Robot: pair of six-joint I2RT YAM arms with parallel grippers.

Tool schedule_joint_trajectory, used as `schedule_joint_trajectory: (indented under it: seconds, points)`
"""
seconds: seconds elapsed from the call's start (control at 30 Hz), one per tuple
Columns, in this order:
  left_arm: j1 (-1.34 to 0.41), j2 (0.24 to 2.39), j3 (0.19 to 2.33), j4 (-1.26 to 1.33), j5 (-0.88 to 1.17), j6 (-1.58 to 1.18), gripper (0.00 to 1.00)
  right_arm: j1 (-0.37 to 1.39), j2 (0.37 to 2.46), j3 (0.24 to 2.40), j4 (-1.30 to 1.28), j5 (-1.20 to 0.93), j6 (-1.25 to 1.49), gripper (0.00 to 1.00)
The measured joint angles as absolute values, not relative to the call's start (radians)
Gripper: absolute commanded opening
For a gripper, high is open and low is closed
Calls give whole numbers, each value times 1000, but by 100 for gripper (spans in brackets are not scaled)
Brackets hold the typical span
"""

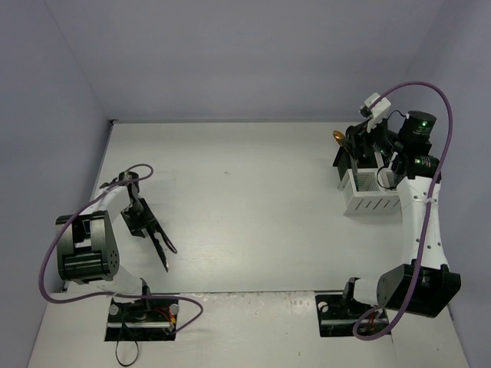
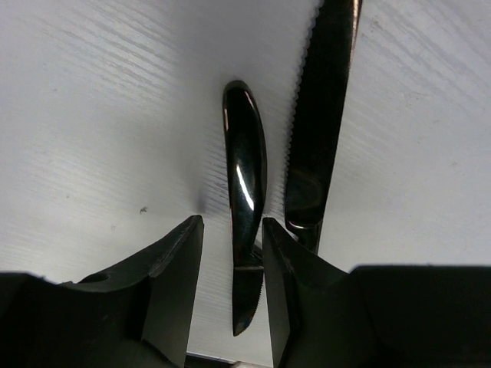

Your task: Sort the eating utensils into containers

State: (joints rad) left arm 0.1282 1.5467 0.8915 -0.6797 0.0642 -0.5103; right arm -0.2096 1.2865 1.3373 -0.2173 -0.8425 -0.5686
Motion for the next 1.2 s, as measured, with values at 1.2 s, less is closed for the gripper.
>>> schedule_joint_trajectory:
  seconds: [1.2]
  points:
    - [86,1587,909,-679,115,-504,0,-214,1287,1344,-218,-842,-572,55]
